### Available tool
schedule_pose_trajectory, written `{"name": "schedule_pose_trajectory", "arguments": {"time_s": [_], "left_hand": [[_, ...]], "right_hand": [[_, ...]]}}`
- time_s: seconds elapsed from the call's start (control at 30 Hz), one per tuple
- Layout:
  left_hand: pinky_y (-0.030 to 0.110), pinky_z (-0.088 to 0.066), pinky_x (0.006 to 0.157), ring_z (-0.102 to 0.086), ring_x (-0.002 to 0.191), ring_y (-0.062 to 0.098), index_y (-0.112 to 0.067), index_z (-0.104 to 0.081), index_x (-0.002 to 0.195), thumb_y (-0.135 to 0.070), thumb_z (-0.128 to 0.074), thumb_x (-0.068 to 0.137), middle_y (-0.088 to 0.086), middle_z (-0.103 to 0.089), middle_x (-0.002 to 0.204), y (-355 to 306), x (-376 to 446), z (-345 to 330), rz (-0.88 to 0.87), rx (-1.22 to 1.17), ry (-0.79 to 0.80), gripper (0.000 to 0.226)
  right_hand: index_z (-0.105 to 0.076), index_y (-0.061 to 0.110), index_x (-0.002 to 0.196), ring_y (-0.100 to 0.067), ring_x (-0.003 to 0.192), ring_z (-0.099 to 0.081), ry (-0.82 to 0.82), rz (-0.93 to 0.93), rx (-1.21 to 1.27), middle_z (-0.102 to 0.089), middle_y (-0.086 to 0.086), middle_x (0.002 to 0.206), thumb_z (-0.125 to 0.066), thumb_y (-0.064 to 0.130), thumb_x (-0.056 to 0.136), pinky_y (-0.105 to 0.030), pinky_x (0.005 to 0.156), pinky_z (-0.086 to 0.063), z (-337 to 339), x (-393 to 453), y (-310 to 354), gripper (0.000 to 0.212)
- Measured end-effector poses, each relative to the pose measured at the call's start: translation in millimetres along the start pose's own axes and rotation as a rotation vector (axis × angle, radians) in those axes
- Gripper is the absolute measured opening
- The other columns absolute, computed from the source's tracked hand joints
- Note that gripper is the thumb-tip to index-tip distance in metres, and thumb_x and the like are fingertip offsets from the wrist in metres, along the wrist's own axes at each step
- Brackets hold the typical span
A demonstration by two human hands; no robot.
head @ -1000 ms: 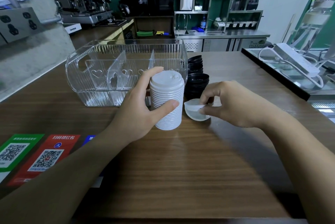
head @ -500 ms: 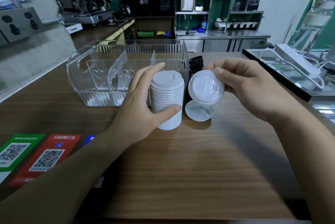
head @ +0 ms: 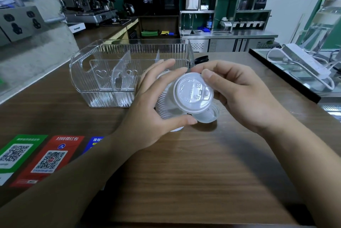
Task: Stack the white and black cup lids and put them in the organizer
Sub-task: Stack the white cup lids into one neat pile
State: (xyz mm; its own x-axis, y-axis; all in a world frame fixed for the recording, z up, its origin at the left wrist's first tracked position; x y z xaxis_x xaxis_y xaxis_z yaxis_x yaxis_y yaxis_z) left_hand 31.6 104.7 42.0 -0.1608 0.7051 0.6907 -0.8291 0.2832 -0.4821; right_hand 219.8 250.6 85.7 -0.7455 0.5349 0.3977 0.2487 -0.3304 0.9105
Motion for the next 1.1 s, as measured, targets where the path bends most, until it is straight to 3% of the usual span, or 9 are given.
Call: {"name": "schedule_pose_trajectory", "arguments": {"time_s": [0.13,0.23,0.3,0.4,0.63,0.73,0.83,0.93,1.1], "left_hand": [[0.059,-0.031,0.136,-0.035,0.169,0.025,-0.02,-0.062,0.161,-0.054,-0.098,0.084,-0.001,-0.044,0.175,0.9,0.8,0.5,-0.004,-0.029,-0.015,0.092],[0.059,-0.034,0.135,-0.039,0.167,0.028,-0.018,-0.061,0.16,-0.052,-0.097,0.086,-0.001,-0.048,0.172,2.7,1.3,0.3,-0.008,-0.048,-0.033,0.089],[0.053,-0.036,0.135,-0.042,0.164,0.026,-0.017,-0.061,0.157,-0.052,-0.095,0.088,0.001,-0.051,0.169,4.1,1.9,1.1,-0.009,-0.053,-0.07,0.085],[0.045,-0.039,0.132,-0.047,0.161,0.024,-0.023,-0.058,0.155,-0.052,-0.088,0.09,0.002,-0.053,0.166,4.2,2.0,1.7,-0.005,-0.071,-0.11,0.077],[0.031,-0.039,0.129,-0.048,0.16,0.018,-0.019,-0.054,0.165,-0.057,-0.081,0.093,-0.005,-0.053,0.165,7.0,2.2,5.0,0.095,-0.092,-0.078,0.086],[0.041,-0.045,0.128,-0.055,0.154,0.015,-0.027,-0.05,0.167,-0.059,-0.077,0.099,-0.009,-0.056,0.163,12.5,3.7,3.9,0.186,-0.141,-0.05,0.08],[0.054,-0.051,0.124,-0.059,0.152,0.021,-0.031,-0.047,0.168,-0.044,-0.089,0.098,-0.009,-0.061,0.162,17.4,3.5,-1.9,0.224,-0.225,0.01,0.083],[0.055,-0.053,0.122,-0.061,0.151,0.021,-0.035,-0.044,0.169,-0.024,-0.096,0.094,-0.011,-0.063,0.16,16.1,2.2,-7.9,0.268,-0.286,0.032,0.092],[0.054,-0.051,0.124,-0.06,0.152,0.016,-0.037,-0.036,0.173,-0.024,-0.098,0.092,-0.017,-0.061,0.16,10.3,-1.1,-12.4,0.286,-0.326,0.066,0.102]], "right_hand": [[-0.077,0.007,0.125,-0.02,0.099,-0.077,0.004,0.019,-0.01,-0.082,-0.012,0.111,-0.058,0.017,0.113,-0.031,0.088,-0.06,-5.7,-3.2,3.5,0.024],[-0.077,0.012,0.127,-0.019,0.1,-0.076,-0.055,0.153,-0.215,-0.081,-0.007,0.113,-0.07,0.023,0.109,-0.037,0.088,-0.061,-4.0,-6.2,7.3,0.022],[-0.073,0.016,0.135,-0.024,0.114,-0.072,-0.043,0.284,-0.388,-0.075,-0.007,0.123,-0.08,0.028,0.102,-0.047,0.097,-0.058,-3.8,-9.2,9.4,0.037],[-0.067,0.016,0.144,-0.026,0.132,-0.065,0.004,0.369,-0.495,-0.071,0.001,0.137,-0.088,0.028,0.095,-0.044,0.109,-0.052,-5.7,-11.4,9.9,0.055],[-0.071,0.014,0.139,-0.023,0.125,-0.071,-0.057,0.359,-0.476,-0.076,0.004,0.132,-0.083,0.024,0.099,-0.043,0.109,-0.056,-8.8,-9.2,2.2,0.043],[-0.074,0.016,0.136,-0.021,0.124,-0.072,-0.129,0.323,-0.458,-0.076,0.004,0.131,-0.081,0.024,0.101,-0.042,0.108,-0.056,-9.7,-6.2,-3.8,0.037],[-0.074,0.016,0.134,-0.019,0.119,-0.073,-0.152,0.272,-0.412,-0.077,0.001,0.128,-0.081,0.024,0.102,-0.04,0.105,-0.057,-12.3,-3.7,-9.8,0.034],[-0.075,0.015,0.133,-0.02,0.119,-0.073,-0.145,0.268,-0.423,-0.077,0.002,0.125,-0.081,0.023,0.102,-0.038,0.104,-0.057,-15.5,-3.2,-12.4,0.033],[-0.076,0.016,0.131,-0.019,0.122,-0.071,-0.134,0.272,-0.484,-0.075,0.007,0.126,-0.081,0.027,0.101,-0.037,0.104,-0.056,-20.5,-2.8,-15.0,0.032]]}}
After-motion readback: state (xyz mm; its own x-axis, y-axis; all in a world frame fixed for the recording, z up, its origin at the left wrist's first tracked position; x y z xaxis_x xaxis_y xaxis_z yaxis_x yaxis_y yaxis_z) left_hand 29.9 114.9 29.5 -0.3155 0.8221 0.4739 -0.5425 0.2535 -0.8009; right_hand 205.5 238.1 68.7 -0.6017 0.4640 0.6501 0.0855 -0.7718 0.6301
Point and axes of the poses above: each hand's wrist, its own x-axis towards the middle knuckle, its own z-axis out of the back of the hand, y = z × x, the point moved 1 cm from there along x, towards the middle knuckle
